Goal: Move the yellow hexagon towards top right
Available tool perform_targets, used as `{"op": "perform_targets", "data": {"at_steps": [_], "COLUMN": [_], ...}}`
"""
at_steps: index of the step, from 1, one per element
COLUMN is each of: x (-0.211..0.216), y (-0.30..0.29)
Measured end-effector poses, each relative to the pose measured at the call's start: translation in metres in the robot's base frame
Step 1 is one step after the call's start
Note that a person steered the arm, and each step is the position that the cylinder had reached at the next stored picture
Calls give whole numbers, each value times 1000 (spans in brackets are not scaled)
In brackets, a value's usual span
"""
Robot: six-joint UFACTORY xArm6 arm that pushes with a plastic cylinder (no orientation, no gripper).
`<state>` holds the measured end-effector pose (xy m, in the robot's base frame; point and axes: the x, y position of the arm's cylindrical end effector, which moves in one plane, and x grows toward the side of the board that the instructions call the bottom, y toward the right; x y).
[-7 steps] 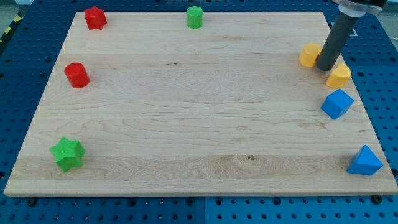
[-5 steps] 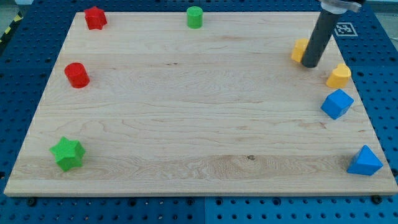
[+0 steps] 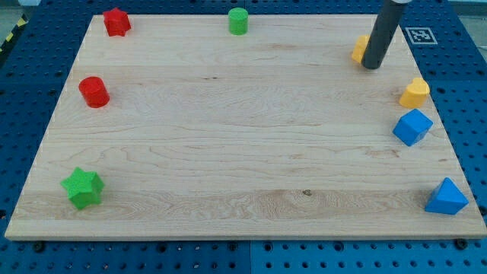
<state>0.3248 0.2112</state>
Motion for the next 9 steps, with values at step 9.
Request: {"op": "perform_targets", "data": {"at_steps": [9], "x": [-67], "y": [-5]}}
